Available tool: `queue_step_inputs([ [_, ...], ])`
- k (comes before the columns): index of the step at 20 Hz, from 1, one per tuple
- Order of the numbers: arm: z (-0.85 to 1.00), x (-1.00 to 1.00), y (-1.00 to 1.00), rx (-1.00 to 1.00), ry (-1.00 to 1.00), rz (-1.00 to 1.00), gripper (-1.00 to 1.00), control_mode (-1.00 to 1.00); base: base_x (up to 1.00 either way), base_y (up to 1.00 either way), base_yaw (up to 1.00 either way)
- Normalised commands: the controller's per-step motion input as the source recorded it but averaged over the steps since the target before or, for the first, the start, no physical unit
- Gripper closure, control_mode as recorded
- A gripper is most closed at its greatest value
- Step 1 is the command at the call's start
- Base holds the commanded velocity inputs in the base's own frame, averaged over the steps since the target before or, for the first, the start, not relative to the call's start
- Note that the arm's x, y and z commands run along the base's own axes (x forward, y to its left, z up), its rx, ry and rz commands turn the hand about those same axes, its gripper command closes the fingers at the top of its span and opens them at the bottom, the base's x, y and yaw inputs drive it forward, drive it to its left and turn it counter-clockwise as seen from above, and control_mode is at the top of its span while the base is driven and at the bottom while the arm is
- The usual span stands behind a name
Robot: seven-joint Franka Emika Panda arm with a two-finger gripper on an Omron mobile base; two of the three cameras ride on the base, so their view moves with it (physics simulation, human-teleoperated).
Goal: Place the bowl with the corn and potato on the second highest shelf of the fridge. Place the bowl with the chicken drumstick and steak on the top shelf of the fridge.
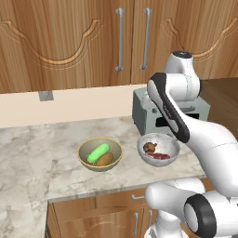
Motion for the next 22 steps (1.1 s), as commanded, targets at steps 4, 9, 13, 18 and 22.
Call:
queue_step_inputs([
  [4, -0.14, -0.33, -0.25, 0.09, -0.01, -0.07, -1.0, -1.0, 0.0, 0.0, 0.0],
  [9, -0.51, -0.41, -0.73, 0.14, 0.0, -0.34, -1.0, -1.0, 0.0, 0.0, 0.0],
  [13, -0.59, -0.17, -0.69, 0.18, 0.03, -0.41, -1.0, -1.0, 0.0, 0.0, 0.0],
  [18, -0.79, 0.0, -0.41, 0.13, 0.09, -0.4, -1.0, -1.0, 0.0, 0.0, 0.0],
  [22, -0.82, 0.03, -0.16, 0.08, 0.1, -0.33, -1.0, -1.0, 0.0, 0.0, 0.0],
])
